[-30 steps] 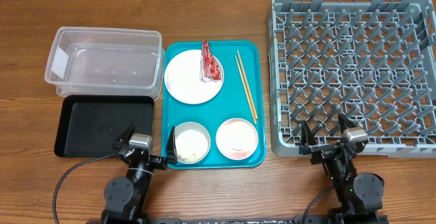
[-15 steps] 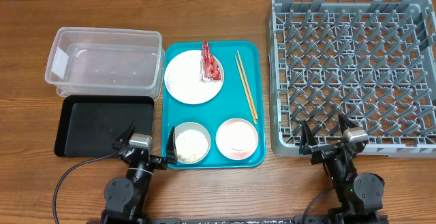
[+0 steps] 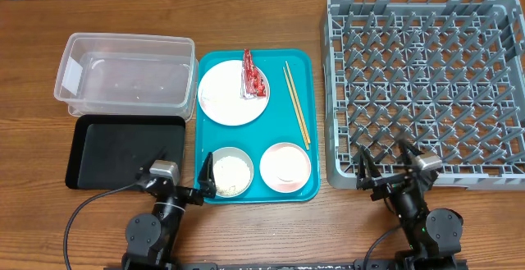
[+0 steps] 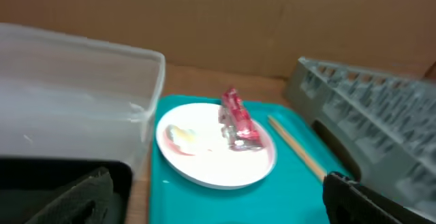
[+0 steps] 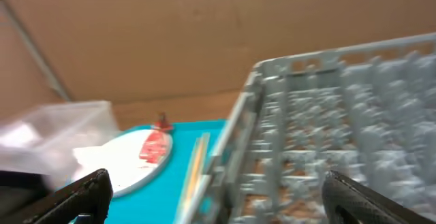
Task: Sort waste into correct bins and load items into the dishwasher
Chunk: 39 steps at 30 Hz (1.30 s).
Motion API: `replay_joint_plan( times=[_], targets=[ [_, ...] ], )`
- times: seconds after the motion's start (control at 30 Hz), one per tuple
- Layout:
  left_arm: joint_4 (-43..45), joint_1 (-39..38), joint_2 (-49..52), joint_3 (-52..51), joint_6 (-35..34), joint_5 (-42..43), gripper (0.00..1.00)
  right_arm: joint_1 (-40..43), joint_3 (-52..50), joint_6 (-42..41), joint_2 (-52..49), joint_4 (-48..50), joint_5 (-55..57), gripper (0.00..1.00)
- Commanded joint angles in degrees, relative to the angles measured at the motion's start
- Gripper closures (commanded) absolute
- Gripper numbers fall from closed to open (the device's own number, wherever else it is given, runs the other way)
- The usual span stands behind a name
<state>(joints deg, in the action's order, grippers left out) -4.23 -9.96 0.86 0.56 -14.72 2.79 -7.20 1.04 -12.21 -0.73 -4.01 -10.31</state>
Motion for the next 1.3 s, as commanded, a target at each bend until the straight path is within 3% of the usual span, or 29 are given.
replay_joint_plan(
  times=[0.0,0.17,0.3,0.5,0.83,0.97,1.2,1.27],
  targets=[
    [0.50,0.55,-0.57,-0.15,-15.96,2.95,0.00,0.13,-0.52,-8.87,0.57,0.81,-6.88,0.00],
    [3.61,0.57,-0.57,2.56,-15.96,12.28,0.00,0.15,4.04,-8.85,0.57,-1.22,-11.89,0.00],
    [0.22,0.57,-0.24,9.42,-15.56,13.62,0.00,0.15,13.27,-8.46,-0.28,-9.99,-11.19,0.00],
    [-15.89,0.57,8.46,27.21,-10.54,13.57,0.00,0.15,31.15,-4.92,-9.35,-28.52,-8.59,0.00],
    [-48.43,0.55,39.78,59.76,-0.94,17.18,0.00,0.15,61.29,-3.91,-35.39,-56.06,-6.97,0.00],
    [-52.94,0.55,47.71,66.79,-0.42,19.96,0.00,0.15,64.70,-4.31,-40.00,-57.33,-12.50,0.00],
    [-55.19,0.02,54.14,67.34,-0.24,32.26,0.01,0.15,64.67,-4.26,-41.44,-56.30,-17.20,0.00],
    [-56.15,-1.53,56.00,67.32,0.50,32.15,0.10,0.15,64.67,-4.26,-41.44,-56.35,-17.20,0.00]
  ],
)
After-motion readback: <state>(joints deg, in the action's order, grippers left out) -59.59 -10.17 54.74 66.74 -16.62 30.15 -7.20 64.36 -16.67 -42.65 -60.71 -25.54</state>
